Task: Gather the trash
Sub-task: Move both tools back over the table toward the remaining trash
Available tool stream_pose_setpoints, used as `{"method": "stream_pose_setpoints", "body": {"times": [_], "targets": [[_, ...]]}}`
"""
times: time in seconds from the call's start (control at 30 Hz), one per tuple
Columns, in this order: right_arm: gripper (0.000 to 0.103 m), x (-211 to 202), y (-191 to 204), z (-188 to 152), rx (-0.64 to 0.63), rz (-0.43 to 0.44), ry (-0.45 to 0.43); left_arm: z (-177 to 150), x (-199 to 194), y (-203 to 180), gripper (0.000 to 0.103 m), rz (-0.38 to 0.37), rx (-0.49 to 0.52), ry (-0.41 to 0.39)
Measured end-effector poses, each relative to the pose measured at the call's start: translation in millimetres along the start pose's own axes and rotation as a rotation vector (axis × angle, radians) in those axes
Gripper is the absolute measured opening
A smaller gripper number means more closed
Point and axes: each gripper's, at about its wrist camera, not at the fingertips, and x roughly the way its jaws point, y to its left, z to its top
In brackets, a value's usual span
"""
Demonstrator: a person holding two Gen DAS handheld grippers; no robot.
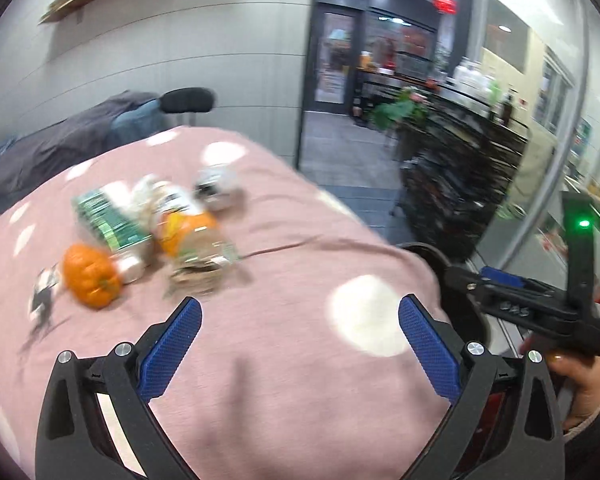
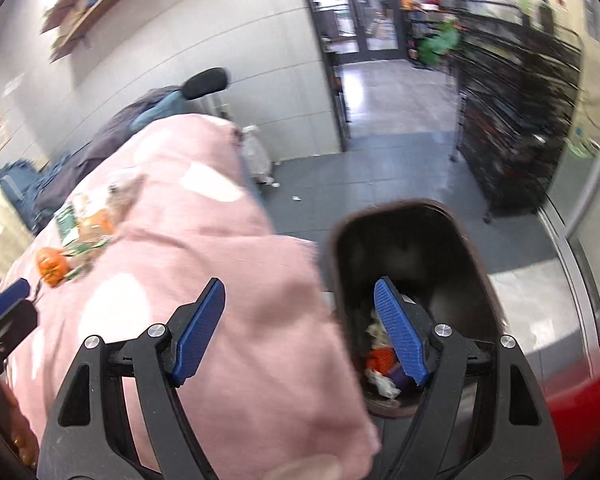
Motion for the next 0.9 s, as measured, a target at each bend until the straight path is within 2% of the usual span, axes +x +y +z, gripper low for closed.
{"method": "stream_pose_setpoints", "body": {"times": [0.23, 0.47, 0.63, 0.8, 0.9], "targets": [[0.077, 6, 68, 18, -0.155, 0.124, 0.013, -12, -11, 82, 0.097, 0.143, -0.166, 0.019], [0.077, 21, 143, 18, -0.345, 0.22, 0.086, -18, -26, 133, 0.097, 0.232, -0.236, 0.027], [0.077, 31, 188, 15, -0.48, 0.264, 0.145, -15, -28, 155, 0.097, 0.253, -0.265, 0.03], [0.077, 50, 221, 21, -0.493, 0.302, 0.222, -11, -23, 170, 0.097, 0.25, -0.287, 0.04], [0.078, 68, 238, 21, -0.493, 0.256, 0.258, -9, -19, 174, 0.097, 0.256, -0.283, 0.05]]}}
